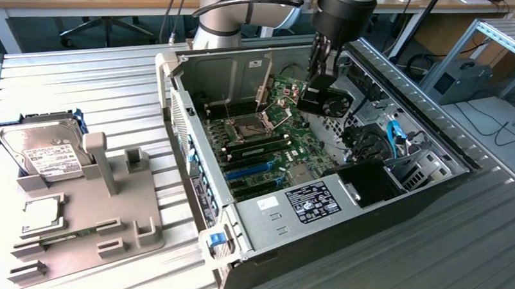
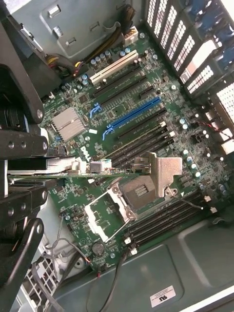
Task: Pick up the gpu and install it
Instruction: 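Insert the gpu into the slot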
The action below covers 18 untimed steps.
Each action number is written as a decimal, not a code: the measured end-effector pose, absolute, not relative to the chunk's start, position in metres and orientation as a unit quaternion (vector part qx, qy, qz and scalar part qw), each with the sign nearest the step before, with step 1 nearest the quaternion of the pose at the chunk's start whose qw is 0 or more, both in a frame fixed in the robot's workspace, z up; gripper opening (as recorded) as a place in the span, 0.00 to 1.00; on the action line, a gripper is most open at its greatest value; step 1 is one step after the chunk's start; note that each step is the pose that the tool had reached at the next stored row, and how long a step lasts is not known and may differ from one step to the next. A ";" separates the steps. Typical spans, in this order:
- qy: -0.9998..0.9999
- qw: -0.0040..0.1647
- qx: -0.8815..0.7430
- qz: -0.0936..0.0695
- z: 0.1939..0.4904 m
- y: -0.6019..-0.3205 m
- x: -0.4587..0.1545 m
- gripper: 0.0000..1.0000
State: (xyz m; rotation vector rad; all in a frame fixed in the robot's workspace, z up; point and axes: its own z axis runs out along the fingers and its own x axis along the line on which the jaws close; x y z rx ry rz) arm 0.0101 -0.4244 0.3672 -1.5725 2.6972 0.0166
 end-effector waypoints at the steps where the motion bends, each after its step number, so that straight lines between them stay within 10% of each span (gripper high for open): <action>1: 0.863 0.010 -0.505 0.005 0.367 -0.424 0.010 0.27; 18: 0.840 0.009 -0.543 0.004 0.367 -0.424 0.010 0.27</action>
